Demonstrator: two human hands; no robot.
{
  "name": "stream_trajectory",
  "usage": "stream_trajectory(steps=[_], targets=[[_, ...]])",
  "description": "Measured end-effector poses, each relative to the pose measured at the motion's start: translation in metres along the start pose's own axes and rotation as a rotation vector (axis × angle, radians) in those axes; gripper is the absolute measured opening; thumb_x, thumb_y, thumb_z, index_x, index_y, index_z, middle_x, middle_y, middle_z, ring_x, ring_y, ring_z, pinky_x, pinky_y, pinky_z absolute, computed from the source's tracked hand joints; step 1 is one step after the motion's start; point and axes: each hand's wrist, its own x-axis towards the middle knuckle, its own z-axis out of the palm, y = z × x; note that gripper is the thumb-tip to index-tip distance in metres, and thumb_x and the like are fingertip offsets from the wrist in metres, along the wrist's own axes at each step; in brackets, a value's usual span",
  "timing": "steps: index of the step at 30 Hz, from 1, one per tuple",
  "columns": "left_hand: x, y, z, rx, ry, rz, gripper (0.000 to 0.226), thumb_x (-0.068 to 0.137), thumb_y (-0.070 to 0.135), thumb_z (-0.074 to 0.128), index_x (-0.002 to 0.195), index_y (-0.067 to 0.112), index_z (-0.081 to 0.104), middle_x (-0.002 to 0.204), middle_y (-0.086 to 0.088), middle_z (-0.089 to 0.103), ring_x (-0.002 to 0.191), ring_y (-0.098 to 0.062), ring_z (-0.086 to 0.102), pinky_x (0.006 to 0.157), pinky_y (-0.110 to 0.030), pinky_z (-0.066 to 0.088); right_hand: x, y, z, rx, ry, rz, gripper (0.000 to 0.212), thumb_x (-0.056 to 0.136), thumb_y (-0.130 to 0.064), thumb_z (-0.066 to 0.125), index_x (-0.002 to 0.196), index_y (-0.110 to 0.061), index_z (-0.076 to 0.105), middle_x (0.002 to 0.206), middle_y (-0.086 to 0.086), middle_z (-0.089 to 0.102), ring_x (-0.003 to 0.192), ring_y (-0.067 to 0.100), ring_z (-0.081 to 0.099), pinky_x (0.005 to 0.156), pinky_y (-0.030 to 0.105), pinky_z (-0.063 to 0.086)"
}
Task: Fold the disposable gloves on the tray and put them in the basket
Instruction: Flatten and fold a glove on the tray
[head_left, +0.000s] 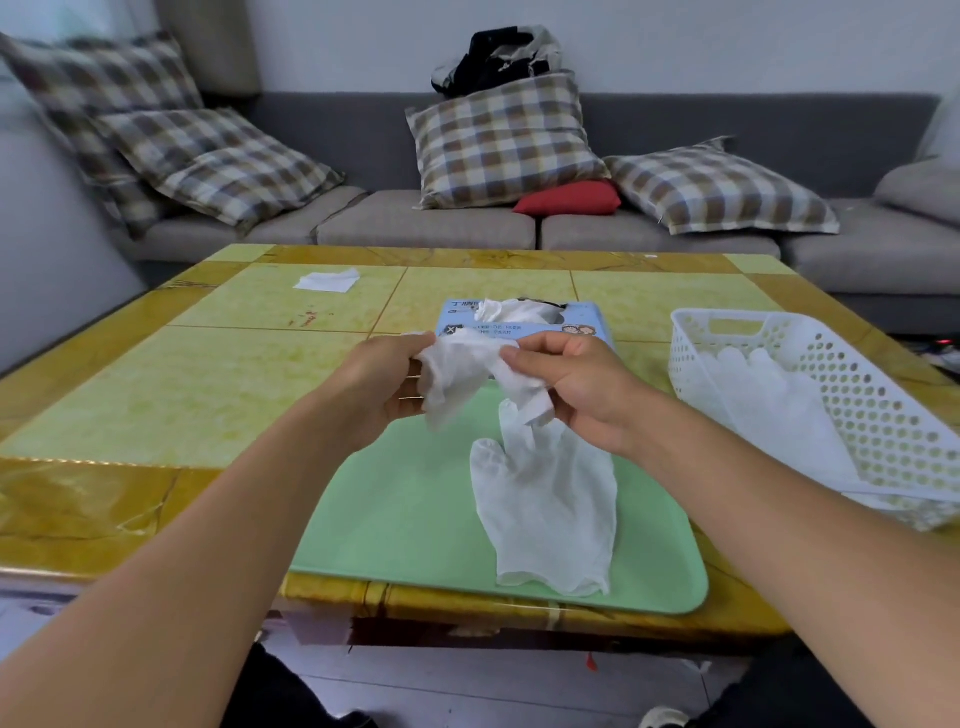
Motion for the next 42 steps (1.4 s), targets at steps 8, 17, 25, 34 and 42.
stream_trajectory(steps=[8, 17, 25, 34, 42], targets=[[0.002, 0.004, 0.003, -0.063, 0.019, 0.120, 0.025, 0.103, 0.024, 0.051, 0.090, 0.011, 0.069, 0.071, -0.004, 0.066, 0.057, -0.019, 0.060, 0.057, -0.031, 0.052, -0.002, -0.011, -0.014, -0.007, 0.017, 0.155, 0.018, 0.099, -0.033, 0.064, 0.090, -0.018, 0.066, 0.063, -0.006, 0.056, 0.048, 0.008, 0.042, 0.044, 0.019, 0.029], [-0.007, 0.005, 0.024, 0.237, -0.005, 0.469, 0.039, 0.104, 0.029, 0.054, 0.074, 0.010, 0.068, 0.074, 0.004, 0.070, 0.069, -0.011, 0.063, 0.067, -0.031, 0.054, -0.009, -0.006, -0.003, -0.238, -0.122, -0.019, 0.033, 0.084, -0.033, 0.078, 0.117, -0.027, 0.073, 0.114, -0.013, 0.075, 0.116, 0.008, 0.065, 0.107, 0.047, 0.045], [-0.004, 0.014, 0.023, -0.059, 0.076, 0.354, 0.030, 0.104, 0.026, 0.050, 0.085, 0.019, 0.072, 0.086, 0.000, 0.072, 0.076, -0.018, 0.065, 0.069, -0.035, 0.050, -0.009, -0.015, -0.013, 0.170, -0.179, -0.010, 0.015, 0.101, -0.020, 0.058, 0.090, -0.018, 0.070, 0.077, 0.002, 0.071, 0.066, 0.015, 0.066, 0.058, 0.026, 0.054], [-0.003, 0.012, 0.019, -0.394, 0.087, -0.128, 0.018, 0.105, 0.020, 0.052, 0.099, 0.008, 0.064, 0.082, -0.009, 0.071, 0.059, -0.022, 0.069, 0.052, -0.035, 0.060, -0.016, -0.008, 0.004, -0.293, 0.023, -0.334, 0.042, 0.071, -0.038, 0.088, 0.101, -0.021, 0.063, 0.099, 0.000, 0.059, 0.085, 0.014, 0.061, 0.086, 0.036, 0.058], [-0.008, 0.016, 0.020, -0.653, 0.160, -0.221, 0.019, 0.107, 0.012, 0.043, 0.097, 0.005, 0.057, 0.091, -0.021, 0.066, 0.074, -0.030, 0.066, 0.052, -0.046, 0.058, -0.022, 0.004, 0.018, -0.937, -0.041, -0.607, 0.054, 0.059, -0.042, 0.096, 0.102, -0.030, 0.067, 0.108, -0.010, 0.053, 0.098, 0.002, 0.052, 0.080, 0.014, 0.043]])
